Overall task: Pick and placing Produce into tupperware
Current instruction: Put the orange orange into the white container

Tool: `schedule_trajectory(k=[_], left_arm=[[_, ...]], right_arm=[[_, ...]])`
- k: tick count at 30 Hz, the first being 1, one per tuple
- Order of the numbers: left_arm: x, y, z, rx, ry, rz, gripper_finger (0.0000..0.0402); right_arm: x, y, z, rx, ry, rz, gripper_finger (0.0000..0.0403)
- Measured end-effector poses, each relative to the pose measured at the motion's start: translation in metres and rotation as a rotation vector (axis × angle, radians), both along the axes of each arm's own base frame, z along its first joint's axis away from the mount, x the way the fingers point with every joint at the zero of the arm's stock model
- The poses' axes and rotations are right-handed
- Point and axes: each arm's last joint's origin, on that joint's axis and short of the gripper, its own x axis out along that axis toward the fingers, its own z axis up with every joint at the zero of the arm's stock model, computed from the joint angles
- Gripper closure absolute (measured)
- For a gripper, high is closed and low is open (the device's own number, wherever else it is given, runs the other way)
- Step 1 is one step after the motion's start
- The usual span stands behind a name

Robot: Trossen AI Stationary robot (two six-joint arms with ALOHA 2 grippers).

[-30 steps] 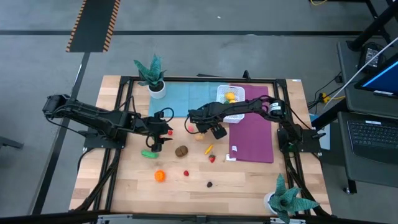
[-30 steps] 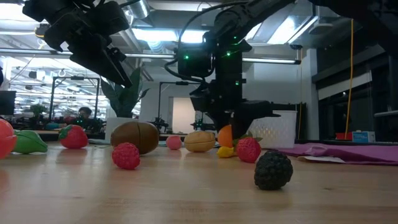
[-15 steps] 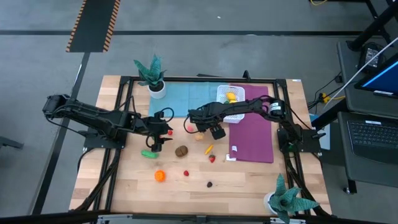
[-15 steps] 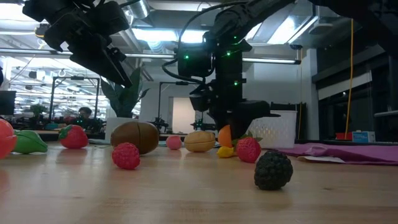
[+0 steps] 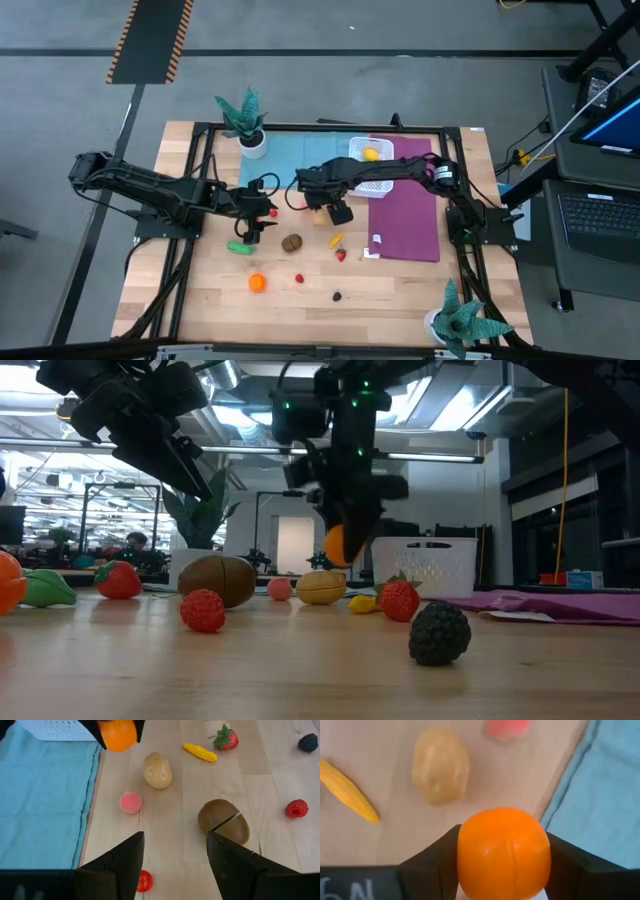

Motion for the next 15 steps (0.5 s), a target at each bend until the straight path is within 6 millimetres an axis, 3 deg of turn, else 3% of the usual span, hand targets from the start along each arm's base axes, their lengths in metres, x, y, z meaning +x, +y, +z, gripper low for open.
schedule_trajectory(k=[15], left_arm=[[0.000, 0.000, 0.000, 0.020, -0.002, -0.019, 0.0195]], right_arm=[[-0.021, -0.014, 0.064, -0.011, -0.185, -0.143, 0.0193]])
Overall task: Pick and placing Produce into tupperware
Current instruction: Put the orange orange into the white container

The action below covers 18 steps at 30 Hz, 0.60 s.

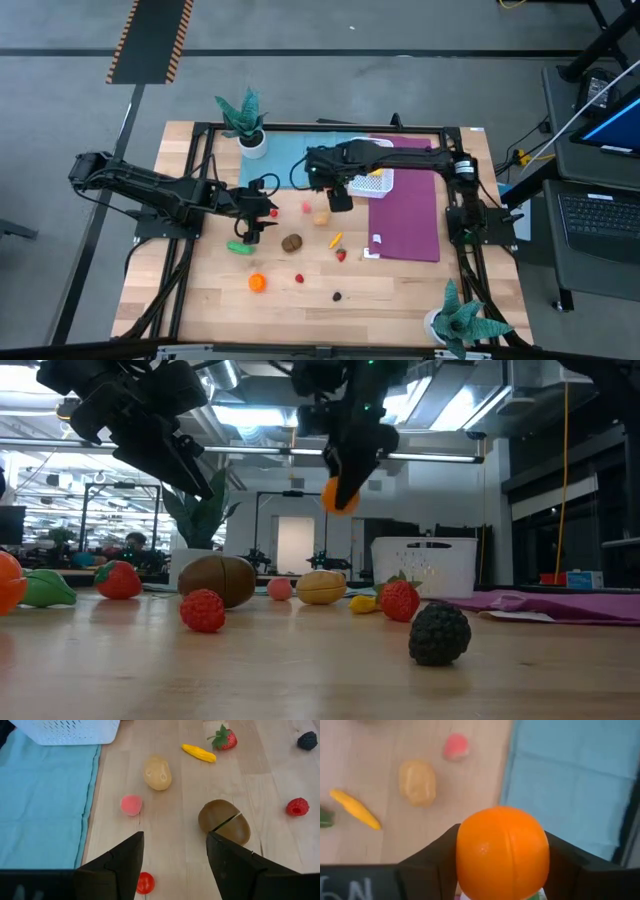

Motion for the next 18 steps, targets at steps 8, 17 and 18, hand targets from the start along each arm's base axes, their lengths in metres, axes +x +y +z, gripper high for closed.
schedule_trajectory(k=[8, 17, 18], left_arm=[[0.000, 0.000, 0.000, 0.001, 0.002, -0.001, 0.0195], [0.009, 0.003, 0.009, 0.100, -0.157, -0.077, 0.0195], [0.010, 0.004, 0.007, 0.107, -0.180, -0.076, 0.0195]], right_arm=[[-0.034, -0.009, -0.009, -0.034, -0.115, -0.111, 0.0193], [-0.094, 0.000, -0.014, -0.018, -0.480, -0.174, 0.0194], [-0.102, 0.001, -0.017, -0.017, -0.515, -0.173, 0.0194]])
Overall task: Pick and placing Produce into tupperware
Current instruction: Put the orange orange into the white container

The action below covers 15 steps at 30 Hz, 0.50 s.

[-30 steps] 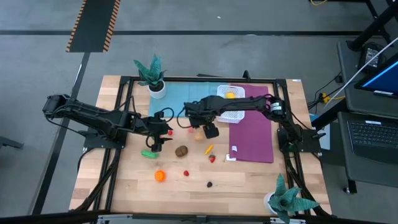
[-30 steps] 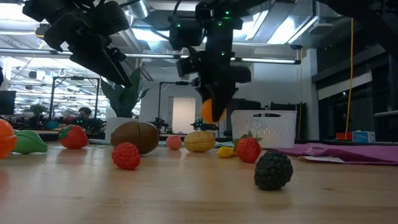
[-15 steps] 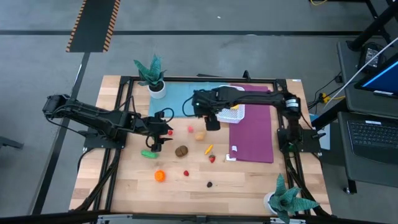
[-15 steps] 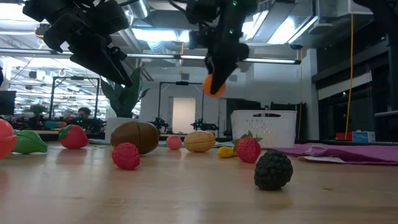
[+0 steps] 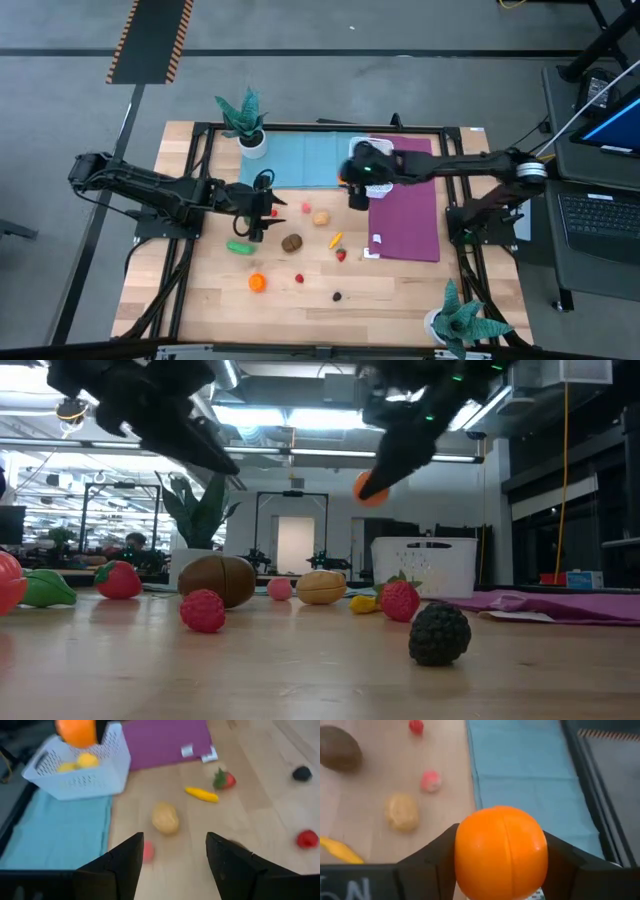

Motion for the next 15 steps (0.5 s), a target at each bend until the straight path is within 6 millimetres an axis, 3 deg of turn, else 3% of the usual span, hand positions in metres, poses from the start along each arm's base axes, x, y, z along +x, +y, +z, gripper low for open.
schedule_trajectory(k=[8, 15], left_arm=[[-0.004, 0.016, -0.022, -0.040, -0.156, 0.019, 0.0195], [-0.017, 0.027, -0.033, -0.096, -0.436, -0.080, 0.0195]], right_arm=[[-0.052, 0.011, -0.011, 0.021, -0.282, -0.004, 0.0194], [-0.075, 0.021, -0.026, 0.138, -0.525, 0.137, 0.0197]])
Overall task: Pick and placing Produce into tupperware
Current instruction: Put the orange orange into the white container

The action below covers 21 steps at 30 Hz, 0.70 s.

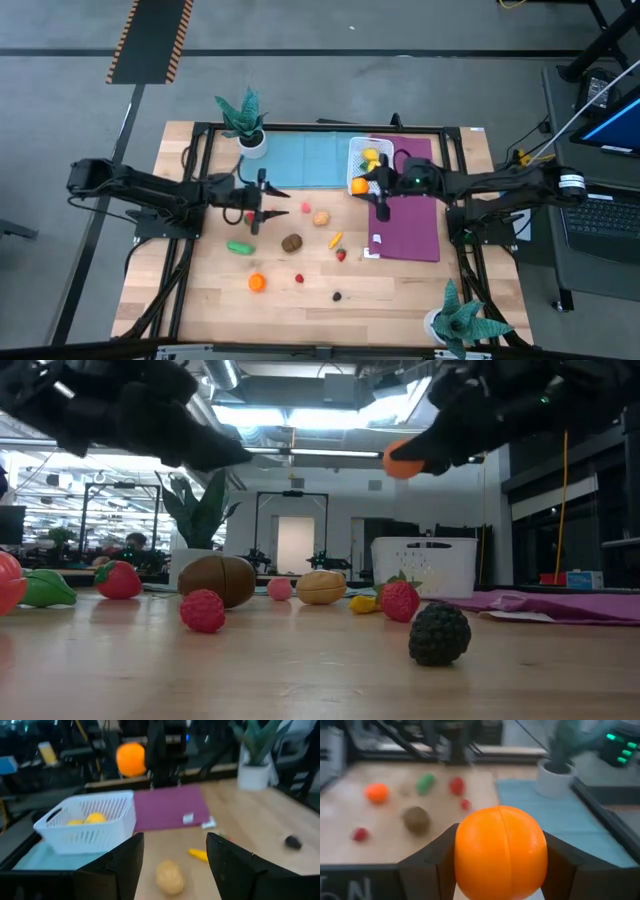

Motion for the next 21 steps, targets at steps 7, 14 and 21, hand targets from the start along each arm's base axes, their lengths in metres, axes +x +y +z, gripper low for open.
schedule_trajectory(k=[7, 14, 21], left_arm=[[-0.013, 0.010, -0.011, -0.060, -0.074, 0.050, 0.0195], [-0.015, 0.021, -0.012, -0.052, -0.072, 0.237, 0.0195], [-0.017, 0.030, -0.012, -0.049, -0.073, 0.308, 0.0195]], right_arm=[[-0.009, 0.002, -0.017, 0.046, -0.035, -0.011, 0.0197], [-0.009, -0.004, -0.016, 0.009, -0.048, -0.200, 0.0197], [-0.013, -0.011, -0.020, 0.024, -0.020, -0.478, 0.0197]])
